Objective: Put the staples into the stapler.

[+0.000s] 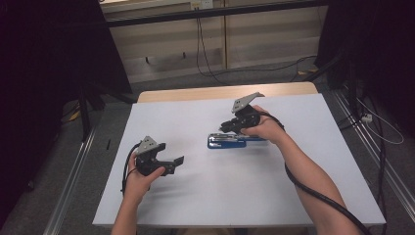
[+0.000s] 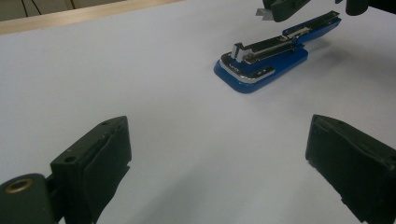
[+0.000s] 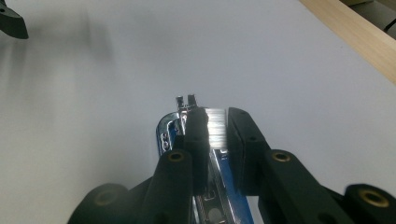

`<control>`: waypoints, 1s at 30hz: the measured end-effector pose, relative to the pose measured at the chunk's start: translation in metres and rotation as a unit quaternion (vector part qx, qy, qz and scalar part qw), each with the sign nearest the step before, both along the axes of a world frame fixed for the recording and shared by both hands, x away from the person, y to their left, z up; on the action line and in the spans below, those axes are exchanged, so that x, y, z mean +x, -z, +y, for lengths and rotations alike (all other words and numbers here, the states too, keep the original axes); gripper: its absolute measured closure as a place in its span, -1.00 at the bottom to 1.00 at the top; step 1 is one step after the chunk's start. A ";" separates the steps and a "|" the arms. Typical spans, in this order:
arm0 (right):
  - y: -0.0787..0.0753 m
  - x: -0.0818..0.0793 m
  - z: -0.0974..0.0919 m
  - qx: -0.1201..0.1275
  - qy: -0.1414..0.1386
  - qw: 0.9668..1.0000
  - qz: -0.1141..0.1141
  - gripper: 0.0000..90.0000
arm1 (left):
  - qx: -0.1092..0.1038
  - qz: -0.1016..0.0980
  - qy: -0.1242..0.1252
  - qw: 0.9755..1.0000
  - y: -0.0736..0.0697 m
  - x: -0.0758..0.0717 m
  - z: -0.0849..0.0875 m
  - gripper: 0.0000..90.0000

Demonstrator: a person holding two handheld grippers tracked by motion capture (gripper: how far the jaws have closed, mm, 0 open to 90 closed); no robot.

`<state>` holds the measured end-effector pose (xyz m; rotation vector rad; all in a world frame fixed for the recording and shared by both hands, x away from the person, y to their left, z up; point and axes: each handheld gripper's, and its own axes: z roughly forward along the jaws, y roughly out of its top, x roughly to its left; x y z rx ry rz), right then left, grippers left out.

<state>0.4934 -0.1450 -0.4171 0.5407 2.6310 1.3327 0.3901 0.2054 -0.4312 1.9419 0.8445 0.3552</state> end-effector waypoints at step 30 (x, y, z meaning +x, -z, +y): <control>0.016 0.010 0.019 -0.005 -0.052 0.999 0.007 0.76 | -0.005 0.002 -0.005 1.000 -0.001 0.000 0.003 -0.84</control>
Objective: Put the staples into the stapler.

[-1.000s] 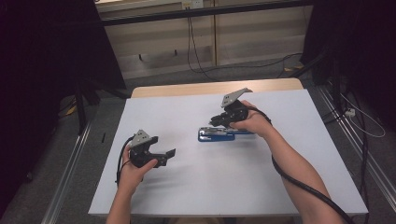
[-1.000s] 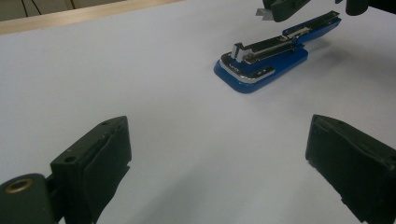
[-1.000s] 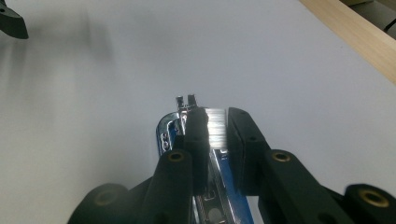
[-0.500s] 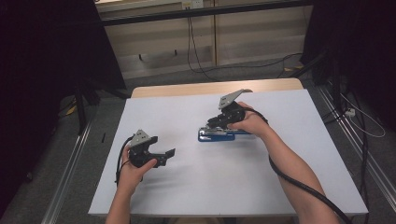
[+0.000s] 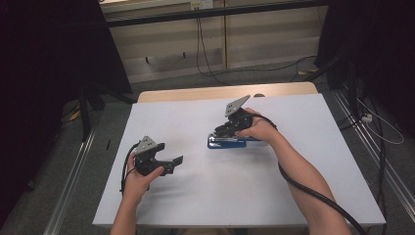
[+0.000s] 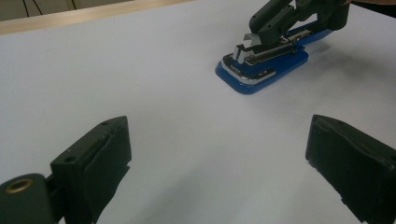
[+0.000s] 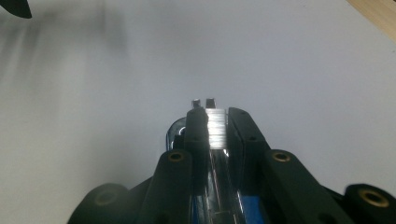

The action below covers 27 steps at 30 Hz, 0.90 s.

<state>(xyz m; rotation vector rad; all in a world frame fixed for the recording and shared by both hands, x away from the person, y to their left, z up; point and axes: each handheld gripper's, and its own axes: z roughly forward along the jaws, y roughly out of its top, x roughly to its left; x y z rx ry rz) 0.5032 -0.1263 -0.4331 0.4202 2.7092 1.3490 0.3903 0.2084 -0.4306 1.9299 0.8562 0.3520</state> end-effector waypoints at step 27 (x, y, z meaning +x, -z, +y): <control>-0.001 0.002 0.003 -0.009 -0.030 0.999 -0.014 0.76 | 0.002 -0.004 0.000 1.000 0.000 0.001 0.001 -0.84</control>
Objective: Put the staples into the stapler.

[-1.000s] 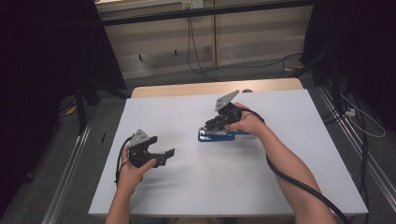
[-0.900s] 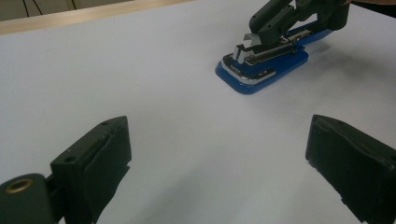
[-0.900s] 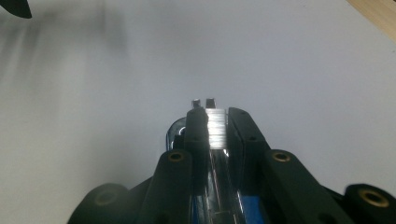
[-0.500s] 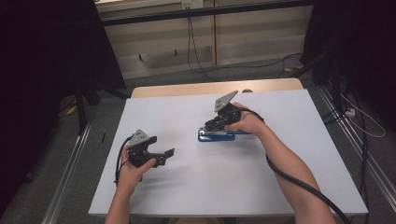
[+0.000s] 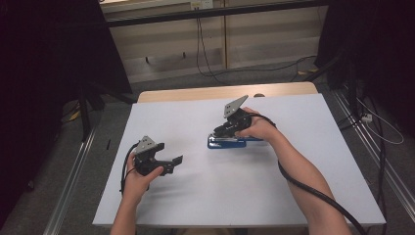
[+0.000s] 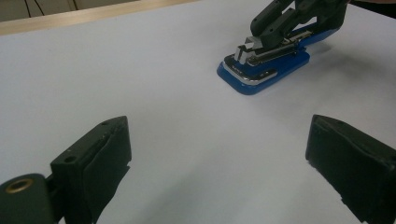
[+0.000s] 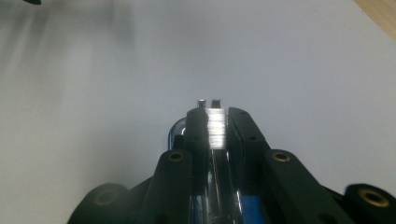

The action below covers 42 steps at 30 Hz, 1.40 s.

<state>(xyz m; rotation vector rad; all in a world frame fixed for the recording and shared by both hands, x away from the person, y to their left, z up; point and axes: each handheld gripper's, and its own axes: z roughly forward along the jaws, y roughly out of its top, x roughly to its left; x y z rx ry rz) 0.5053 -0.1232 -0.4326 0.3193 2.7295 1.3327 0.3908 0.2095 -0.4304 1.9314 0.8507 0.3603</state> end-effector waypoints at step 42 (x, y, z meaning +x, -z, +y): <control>0.001 0.003 0.007 -0.017 -0.007 1.000 0.001 0.67 | -0.001 0.004 0.002 1.000 0.000 0.000 -0.002 -0.84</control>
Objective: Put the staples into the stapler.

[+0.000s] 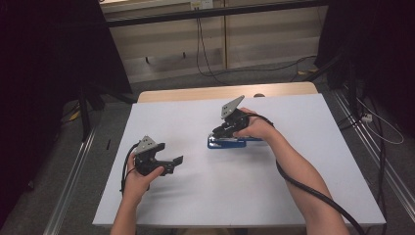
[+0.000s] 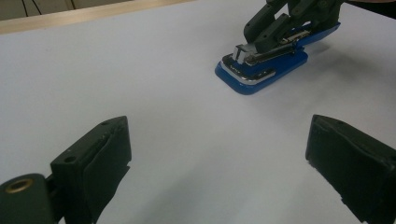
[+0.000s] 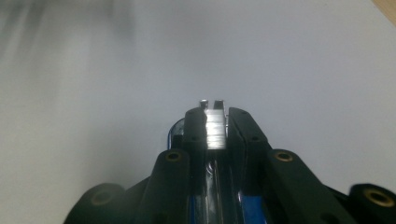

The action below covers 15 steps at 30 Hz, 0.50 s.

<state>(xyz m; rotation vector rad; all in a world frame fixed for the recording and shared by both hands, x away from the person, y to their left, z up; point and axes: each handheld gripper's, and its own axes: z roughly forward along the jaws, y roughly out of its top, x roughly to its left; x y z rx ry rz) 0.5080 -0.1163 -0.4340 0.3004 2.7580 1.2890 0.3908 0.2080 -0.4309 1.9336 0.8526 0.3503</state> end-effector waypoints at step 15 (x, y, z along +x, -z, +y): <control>-0.012 -0.016 -0.024 0.023 0.064 0.998 -0.002 0.09 | 0.002 0.001 0.007 1.000 0.000 0.001 -0.007 -0.84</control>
